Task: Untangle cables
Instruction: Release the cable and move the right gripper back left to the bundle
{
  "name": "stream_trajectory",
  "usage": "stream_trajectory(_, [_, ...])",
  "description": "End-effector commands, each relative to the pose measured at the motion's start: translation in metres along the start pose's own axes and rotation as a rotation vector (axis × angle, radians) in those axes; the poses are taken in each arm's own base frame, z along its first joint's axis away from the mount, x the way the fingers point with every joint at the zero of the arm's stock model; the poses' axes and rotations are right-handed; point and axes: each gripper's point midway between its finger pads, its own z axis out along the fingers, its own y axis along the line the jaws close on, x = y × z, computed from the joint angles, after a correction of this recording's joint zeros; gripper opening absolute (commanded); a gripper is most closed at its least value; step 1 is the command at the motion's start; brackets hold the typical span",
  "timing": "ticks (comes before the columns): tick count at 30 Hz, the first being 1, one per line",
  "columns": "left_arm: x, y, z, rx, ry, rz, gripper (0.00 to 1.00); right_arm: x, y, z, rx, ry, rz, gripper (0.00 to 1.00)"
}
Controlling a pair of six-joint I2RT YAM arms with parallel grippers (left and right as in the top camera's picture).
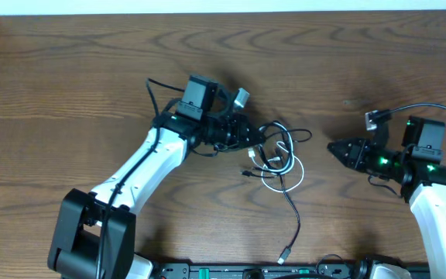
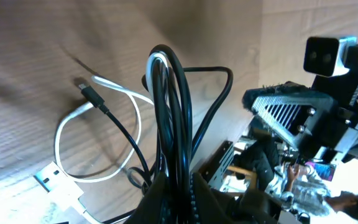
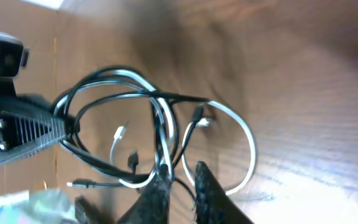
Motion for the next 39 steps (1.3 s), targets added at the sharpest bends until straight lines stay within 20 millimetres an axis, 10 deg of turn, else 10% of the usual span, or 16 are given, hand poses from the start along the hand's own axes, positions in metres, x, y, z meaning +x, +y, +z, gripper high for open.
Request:
stream_trajectory(1, [0.003, 0.005, 0.005, -0.027, 0.004, -0.012, 0.07, 0.010, 0.012, 0.004, -0.032, 0.045, -0.102, 0.20])
stream_trajectory(11, [-0.004, 0.007, 0.005, -0.046, -0.029, 0.008, 0.07, 0.038, 0.037, 0.022, -0.077, 0.153, -0.260, 0.26])
stream_trajectory(23, [-0.002, -0.028, 0.004, 0.128, 0.014, 0.107, 0.07, 0.026, 0.011, 0.033, 0.155, 0.099, -0.282, 0.22])
stream_trajectory(39, [-0.004, -0.026, 0.004, 0.119, 0.006, 0.092, 0.08, 0.036, 0.014, 0.039, 0.180, 0.122, -0.224, 0.18])
